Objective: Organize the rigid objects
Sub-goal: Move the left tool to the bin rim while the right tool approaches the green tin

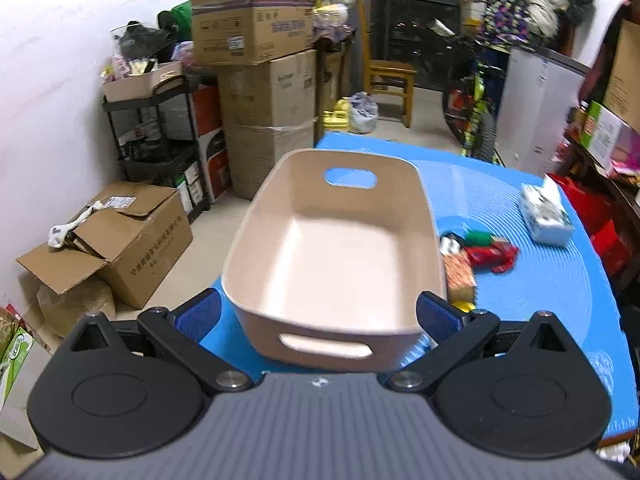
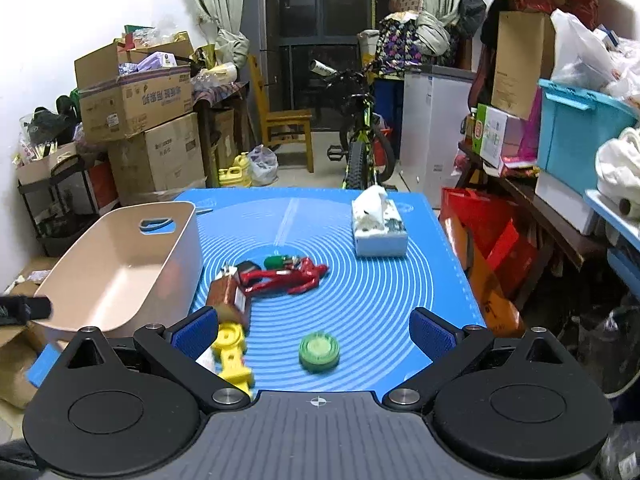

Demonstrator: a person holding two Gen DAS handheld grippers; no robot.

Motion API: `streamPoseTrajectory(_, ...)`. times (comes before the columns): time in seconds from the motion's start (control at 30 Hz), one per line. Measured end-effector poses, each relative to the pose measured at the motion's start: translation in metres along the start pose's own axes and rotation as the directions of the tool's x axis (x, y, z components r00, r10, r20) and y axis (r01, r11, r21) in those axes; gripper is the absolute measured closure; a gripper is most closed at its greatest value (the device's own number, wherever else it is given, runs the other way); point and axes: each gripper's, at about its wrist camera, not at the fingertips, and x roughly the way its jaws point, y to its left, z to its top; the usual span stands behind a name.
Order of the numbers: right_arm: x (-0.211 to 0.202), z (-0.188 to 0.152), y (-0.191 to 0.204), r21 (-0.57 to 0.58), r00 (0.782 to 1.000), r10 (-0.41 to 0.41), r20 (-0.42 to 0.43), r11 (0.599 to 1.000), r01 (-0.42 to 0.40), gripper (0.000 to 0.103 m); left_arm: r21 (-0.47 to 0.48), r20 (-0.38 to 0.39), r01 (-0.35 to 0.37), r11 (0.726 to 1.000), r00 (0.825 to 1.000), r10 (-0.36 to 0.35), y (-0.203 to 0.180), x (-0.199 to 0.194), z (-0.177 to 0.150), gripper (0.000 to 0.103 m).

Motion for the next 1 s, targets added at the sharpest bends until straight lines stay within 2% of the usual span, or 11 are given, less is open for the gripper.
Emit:
streamPoseTrajectory(0.07,0.015,0.005,0.003,-0.016,1.0,-0.004,-0.01,1.0,0.004,0.002,-0.01,0.008,-0.013,1.0,1.0,0.013,0.008,0.009,0.009,0.0)
streamPoseTrajectory(0.17,0.039,0.009,0.008,-0.031,1.0,-0.004,-0.017,1.0,0.004,0.002,0.003,0.009,-0.073,0.997,0.997,0.073,0.016,0.026,0.019,0.0)
streamPoseTrajectory(0.37,0.091,0.009,0.019,-0.075,0.998,-0.014,-0.063,0.997,0.009,0.002,-0.001,-0.047,-0.086,0.996,0.995,0.086,0.038,0.067,0.039,0.001)
streamPoseTrajectory(0.53,0.134,0.001,0.024,-0.08,0.991,-0.018,-0.13,0.997,0.008,0.002,-0.009,-0.107,-0.129,0.992,0.986,0.128,0.052,0.095,0.042,0.001)
streamPoseTrajectory(0.7,0.166,-0.011,0.023,-0.086,0.981,-0.034,-0.19,0.996,0.018,0.002,0.009,-0.189,-0.102,0.995,0.977,0.102,0.065,0.114,0.031,0.001)
streamPoseTrajectory(0.87,0.19,-0.023,0.015,-0.065,0.962,-0.057,-0.267,0.997,0.041,0.004,-0.03,-0.24,-0.082,0.996,0.968,0.072,0.08,0.125,0.025,0.001)
streamPoseTrajectory(0.93,0.195,-0.028,0.013,-0.072,0.956,-0.067,-0.285,0.996,0.049,0.004,-0.022,-0.254,-0.077,0.997,0.965,0.069,0.081,0.13,0.024,0.003)
streamPoseTrajectory(1.0,0.199,-0.031,0.012,-0.079,0.951,-0.075,-0.299,0.995,0.053,0.004,-0.01,-0.268,-0.075,0.997,0.961,0.07,0.081,0.132,0.022,0.018)
